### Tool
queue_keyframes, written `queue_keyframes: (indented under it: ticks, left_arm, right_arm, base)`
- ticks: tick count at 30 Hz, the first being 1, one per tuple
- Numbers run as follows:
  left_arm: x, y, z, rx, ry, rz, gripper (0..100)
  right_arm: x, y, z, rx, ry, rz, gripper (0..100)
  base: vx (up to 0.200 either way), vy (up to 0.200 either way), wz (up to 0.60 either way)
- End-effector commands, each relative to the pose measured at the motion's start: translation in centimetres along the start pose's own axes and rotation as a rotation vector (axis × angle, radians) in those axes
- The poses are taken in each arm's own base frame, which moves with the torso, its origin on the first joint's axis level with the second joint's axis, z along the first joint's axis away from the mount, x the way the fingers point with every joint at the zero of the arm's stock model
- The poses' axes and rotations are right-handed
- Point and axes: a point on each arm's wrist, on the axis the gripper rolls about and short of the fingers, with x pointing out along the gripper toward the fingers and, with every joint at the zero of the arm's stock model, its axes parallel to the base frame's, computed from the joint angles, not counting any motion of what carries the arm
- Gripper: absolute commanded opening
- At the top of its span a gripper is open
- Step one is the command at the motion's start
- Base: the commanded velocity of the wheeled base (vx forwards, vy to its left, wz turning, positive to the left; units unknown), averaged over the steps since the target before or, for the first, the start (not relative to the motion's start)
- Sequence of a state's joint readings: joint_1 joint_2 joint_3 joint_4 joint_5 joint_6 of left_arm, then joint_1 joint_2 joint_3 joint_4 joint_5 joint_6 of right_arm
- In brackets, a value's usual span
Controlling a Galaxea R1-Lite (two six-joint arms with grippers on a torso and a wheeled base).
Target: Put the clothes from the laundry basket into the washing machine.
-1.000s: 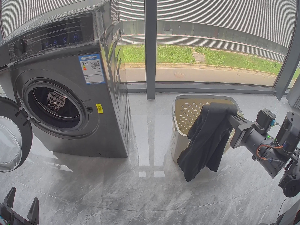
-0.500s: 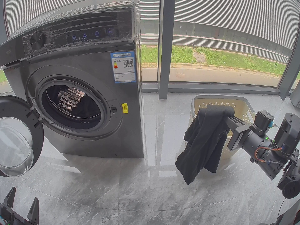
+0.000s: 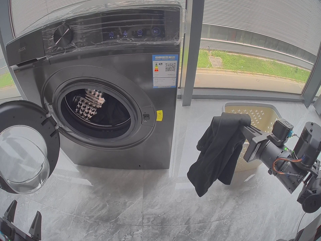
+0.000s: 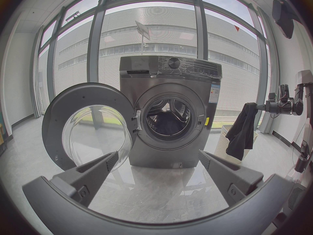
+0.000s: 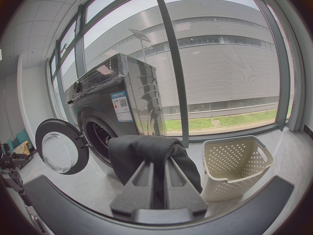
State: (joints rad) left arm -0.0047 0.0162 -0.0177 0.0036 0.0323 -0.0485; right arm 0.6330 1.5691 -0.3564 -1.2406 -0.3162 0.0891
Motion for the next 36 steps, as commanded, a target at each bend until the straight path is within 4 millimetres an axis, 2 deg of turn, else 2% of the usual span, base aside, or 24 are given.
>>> queue_keyframes:
  ticks: [1, 10, 16, 36]
  left_arm:
    - [-0.01, 0.02, -0.44, -0.001, -0.002, 0.000, 100]
    - [-0.01, 0.02, -0.44, -0.001, -0.002, 0.000, 100]
    - [-0.01, 0.02, -0.44, -0.001, -0.002, 0.000, 100]
    - [-0.01, 0.02, -0.44, -0.002, -0.002, 0.000, 100]
  right_arm:
    - [-0.03, 0.01, 0.03, 0.000, -0.001, 0.001, 0]
    - [-0.05, 0.00, -0.01, 0.000, 0.000, 0.001, 0]
    - [-0.07, -0.02, -0.11, 0.000, 0.005, 0.000, 0]
    - [-0.09, -0.01, -0.15, -0.001, 0.007, 0.008, 0]
  base:
    - [-0.200, 0.000, 0.00]
    - [-0.200, 0.000, 0.00]
    - [0.000, 0.000, 0.00]
    - [0.000, 0.200, 0.00]
